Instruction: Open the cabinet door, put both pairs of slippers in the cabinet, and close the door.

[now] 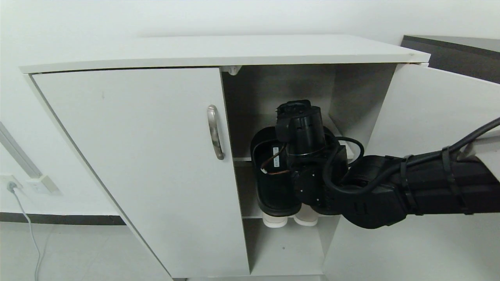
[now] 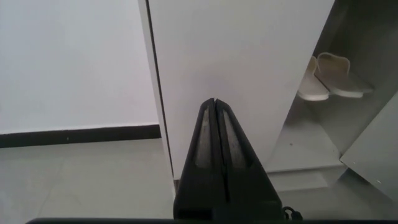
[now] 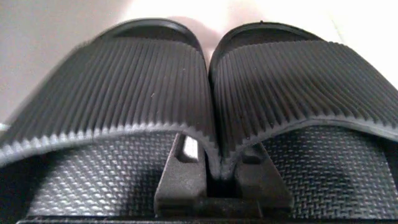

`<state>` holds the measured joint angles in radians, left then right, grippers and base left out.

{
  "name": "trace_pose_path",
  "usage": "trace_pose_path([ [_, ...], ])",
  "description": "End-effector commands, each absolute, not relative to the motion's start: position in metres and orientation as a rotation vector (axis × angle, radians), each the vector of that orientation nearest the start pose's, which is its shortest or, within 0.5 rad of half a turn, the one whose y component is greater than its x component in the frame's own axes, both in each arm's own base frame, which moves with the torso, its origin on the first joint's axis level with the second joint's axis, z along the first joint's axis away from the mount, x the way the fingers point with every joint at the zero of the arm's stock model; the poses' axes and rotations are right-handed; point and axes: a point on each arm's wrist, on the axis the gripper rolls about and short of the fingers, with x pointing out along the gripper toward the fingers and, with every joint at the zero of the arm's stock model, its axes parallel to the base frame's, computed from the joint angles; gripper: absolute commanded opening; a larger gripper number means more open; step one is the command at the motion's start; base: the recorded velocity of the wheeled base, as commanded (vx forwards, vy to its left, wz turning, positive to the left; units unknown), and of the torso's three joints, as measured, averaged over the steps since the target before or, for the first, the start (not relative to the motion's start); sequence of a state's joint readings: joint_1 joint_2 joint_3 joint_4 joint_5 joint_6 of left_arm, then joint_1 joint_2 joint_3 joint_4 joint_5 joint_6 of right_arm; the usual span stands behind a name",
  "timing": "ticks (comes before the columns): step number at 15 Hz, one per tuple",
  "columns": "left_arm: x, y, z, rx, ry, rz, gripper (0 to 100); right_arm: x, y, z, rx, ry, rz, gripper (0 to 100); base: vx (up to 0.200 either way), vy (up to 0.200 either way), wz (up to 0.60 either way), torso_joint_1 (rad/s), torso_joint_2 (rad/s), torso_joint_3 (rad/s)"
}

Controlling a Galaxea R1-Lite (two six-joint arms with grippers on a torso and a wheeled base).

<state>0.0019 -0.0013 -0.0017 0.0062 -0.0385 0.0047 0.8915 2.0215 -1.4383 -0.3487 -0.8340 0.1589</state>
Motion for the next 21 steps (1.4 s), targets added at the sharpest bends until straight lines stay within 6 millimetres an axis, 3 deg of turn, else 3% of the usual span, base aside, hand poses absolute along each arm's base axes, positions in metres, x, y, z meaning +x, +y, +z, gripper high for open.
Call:
trace_pose_path([
  [1, -0.023, -0.001, 0.075, 0.005, 0.005, -0.035, 0, 0.278, 0.313, 0.211, -0.024, 0.159, 0.052, 0, 0.0, 0.0, 0.0, 0.0, 0.0, 0.0],
  [6, -0.023, -0.001, 0.075, 0.003, 0.005, -0.037, 0, 0.304, 0.315, 0.212, -0.007, 0.14, 0.036, 0, 0.0, 0.0, 0.0, 0.0, 0.0, 0.0],
  [21, -0.023, -0.001, 0.075, 0.003, 0.005, -0.035, 0, 0.308, 0.291, 0.219, -0.004, 0.141, -0.01, 0, 0.0, 0.013, 0.0, 0.0, 0.0, 0.0],
])
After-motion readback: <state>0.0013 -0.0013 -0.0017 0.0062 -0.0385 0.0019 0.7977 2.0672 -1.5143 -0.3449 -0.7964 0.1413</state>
